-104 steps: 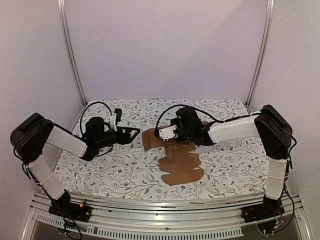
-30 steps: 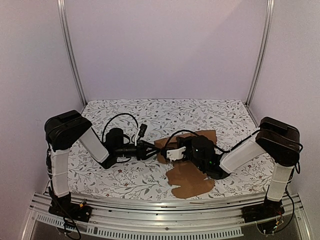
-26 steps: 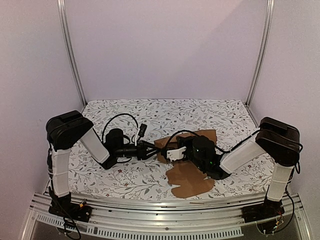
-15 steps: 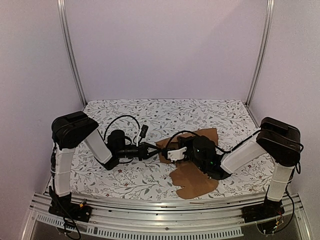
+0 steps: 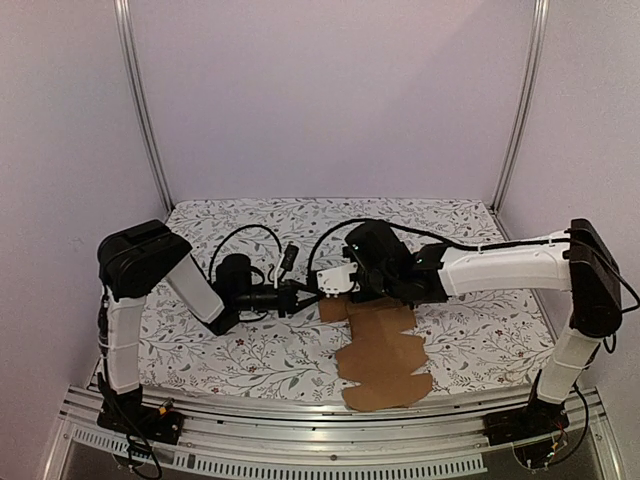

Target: Fold the paper box

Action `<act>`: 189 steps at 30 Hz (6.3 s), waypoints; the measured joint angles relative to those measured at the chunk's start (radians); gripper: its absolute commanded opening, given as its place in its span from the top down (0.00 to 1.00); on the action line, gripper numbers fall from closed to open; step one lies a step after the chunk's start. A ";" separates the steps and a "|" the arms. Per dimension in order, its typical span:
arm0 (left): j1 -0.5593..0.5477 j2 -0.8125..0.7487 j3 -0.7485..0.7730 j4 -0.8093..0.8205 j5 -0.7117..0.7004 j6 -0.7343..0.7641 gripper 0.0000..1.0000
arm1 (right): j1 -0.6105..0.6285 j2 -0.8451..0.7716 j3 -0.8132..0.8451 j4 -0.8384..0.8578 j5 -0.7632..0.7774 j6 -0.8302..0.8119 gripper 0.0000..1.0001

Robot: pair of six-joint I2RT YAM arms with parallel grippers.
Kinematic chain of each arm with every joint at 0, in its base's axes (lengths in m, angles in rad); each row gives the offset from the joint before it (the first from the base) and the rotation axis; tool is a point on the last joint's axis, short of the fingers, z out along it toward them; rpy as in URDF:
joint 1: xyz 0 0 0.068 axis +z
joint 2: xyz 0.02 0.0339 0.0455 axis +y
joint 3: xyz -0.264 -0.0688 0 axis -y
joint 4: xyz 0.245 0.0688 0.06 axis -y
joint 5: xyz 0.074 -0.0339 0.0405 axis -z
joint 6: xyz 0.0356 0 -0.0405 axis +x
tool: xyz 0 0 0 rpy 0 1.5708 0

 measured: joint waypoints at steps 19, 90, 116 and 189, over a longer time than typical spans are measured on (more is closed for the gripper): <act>0.010 -0.160 0.071 -0.419 0.006 0.259 0.88 | -0.269 -0.045 0.600 -1.070 -0.555 0.225 0.30; -0.333 -0.166 0.700 -1.885 -0.936 -0.230 1.00 | -0.383 0.161 0.279 -0.771 -0.658 0.712 0.68; -0.258 -0.064 0.946 -1.962 -0.977 0.389 1.00 | -0.310 0.310 0.309 -0.727 -0.831 0.877 1.00; 0.044 0.074 0.861 -1.634 -0.175 0.155 0.74 | -0.489 0.481 0.314 -0.698 -1.311 1.047 1.00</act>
